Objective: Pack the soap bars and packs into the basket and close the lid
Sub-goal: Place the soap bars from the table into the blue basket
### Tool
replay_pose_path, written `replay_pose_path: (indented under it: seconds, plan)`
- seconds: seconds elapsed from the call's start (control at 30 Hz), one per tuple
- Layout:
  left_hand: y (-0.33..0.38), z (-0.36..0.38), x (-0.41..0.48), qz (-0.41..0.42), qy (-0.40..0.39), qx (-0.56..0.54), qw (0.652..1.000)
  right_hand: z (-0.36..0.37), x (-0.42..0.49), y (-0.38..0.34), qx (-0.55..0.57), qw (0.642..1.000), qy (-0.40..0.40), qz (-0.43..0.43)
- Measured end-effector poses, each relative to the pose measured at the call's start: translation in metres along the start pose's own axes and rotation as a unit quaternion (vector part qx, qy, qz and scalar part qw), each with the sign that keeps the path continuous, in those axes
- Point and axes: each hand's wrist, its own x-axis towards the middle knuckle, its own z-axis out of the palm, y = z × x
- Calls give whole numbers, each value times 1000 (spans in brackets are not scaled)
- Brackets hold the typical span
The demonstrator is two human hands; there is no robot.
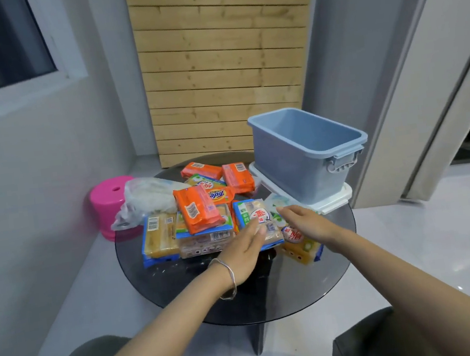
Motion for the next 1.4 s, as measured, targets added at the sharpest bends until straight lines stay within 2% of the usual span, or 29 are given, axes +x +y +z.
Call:
replay_pose_path:
  seconds: [0.13,0.23,0.33,0.43,0.57,0.73,0.87,1.0,1.1,1.17,1.3,1.4]
  plan:
    - [6,5,15,-61,56,-102,991,-7,8,8,60,995,-51,59]
    - [8,7,25,-91,33,-79,992,-5,12,20,124,983,-91,100]
    - [9,13,26,-112,-5,-127,985,-2,20,21,120,987,-53,96]
    - [4,11,22,-117,-5,-118,986,-1,27,19,122,986,-21,108]
    - [0,8,17,-166,5,-186,968,-16,26,24,213,968,-16,129]
    - [6,0,13,-189,-9,-268,945,-54,19,34,329,942,6,63]
    - [10,-7,15,-190,-3,-323,927,-69,17,30,286,957,-42,16]
    - [13,-1,14,-216,-55,-325,919,-42,22,26,217,971,-83,46]
    - [18,7,14,-231,-89,-348,905,-18,25,25,177,982,-44,50]
    - [18,11,15,-217,-93,-345,908,-9,20,24,139,990,-24,28]
    - [14,14,18,-201,-99,-313,923,2,0,37,207,978,13,-1]
    - [12,18,23,-202,-92,-286,932,11,-20,53,241,969,53,15]
